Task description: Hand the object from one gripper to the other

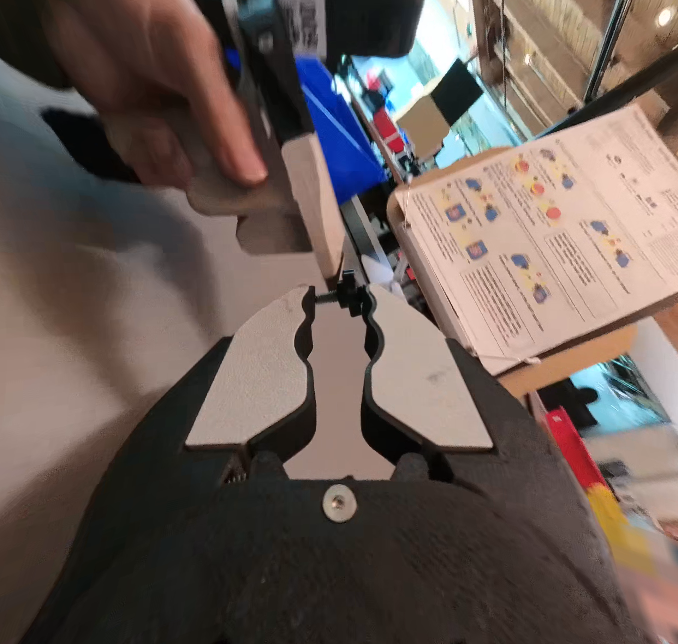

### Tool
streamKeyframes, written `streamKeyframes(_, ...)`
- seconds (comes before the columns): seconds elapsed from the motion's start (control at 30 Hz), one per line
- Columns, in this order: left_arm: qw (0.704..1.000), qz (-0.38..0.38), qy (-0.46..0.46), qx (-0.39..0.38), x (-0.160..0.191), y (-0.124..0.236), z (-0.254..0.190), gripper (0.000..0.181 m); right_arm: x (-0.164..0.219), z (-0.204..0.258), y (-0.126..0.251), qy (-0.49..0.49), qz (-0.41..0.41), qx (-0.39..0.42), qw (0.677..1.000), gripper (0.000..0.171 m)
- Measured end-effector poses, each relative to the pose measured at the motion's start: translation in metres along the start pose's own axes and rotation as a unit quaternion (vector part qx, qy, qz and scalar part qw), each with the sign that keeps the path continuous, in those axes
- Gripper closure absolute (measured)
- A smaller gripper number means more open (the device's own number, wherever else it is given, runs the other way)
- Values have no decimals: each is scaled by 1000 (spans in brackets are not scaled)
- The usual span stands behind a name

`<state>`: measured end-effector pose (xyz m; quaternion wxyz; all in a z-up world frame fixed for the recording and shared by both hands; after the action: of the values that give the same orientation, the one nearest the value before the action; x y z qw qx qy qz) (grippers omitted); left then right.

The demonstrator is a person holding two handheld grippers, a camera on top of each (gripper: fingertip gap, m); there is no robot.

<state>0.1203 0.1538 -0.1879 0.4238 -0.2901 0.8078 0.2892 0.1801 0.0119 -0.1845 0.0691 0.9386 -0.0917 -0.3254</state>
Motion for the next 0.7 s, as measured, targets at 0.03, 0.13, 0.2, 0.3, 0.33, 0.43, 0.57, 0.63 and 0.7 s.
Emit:
streamKeyframes(0.03,1000,-2,-11,-16,-2,-1,-3,136,2,1,-2,13,21,5,1000,147)
streamKeyframes(0.13,997,2,-20,-77,-5,-9,-8,136,4,4,-5,43,50,7,998,147)
streamKeyframes(0.2,994,19,-25,-107,-3,-15,-11,136,3,5,-5,38,55,8,998,147)
streamKeyframes(0.3,988,43,-43,-142,0,-20,-13,143,5,3,-5,21,60,13,998,147)
streamKeyframes(0.33,986,45,-51,-150,0,-21,-14,146,5,2,-5,18,61,11,998,147)
streamKeyframes(0.43,984,25,-67,-163,-1,-21,-17,153,5,2,-5,13,57,12,998,147)
streamKeyframes(0.57,984,24,-71,-161,-1,-24,-19,147,6,2,-6,4,67,8,998,147)
streamKeyframes(0.63,982,13,-79,-169,-2,-24,-20,151,6,3,-6,11,62,3,998,147)
streamKeyframes(0.7,981,11,-90,-171,-2,-24,-21,156,5,4,-6,14,66,4,998,147)
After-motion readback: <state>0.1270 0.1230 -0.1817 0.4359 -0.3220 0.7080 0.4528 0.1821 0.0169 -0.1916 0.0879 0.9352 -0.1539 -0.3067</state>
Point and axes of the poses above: each gripper's, where its closed fingertips meet, y back along the fingers, x out of its underside, z = x × y across the jaws, the point moved 9 cm from there along y, back along the fingers, and after that the axes turned 5 degrees about z, right-handed, at the moved point
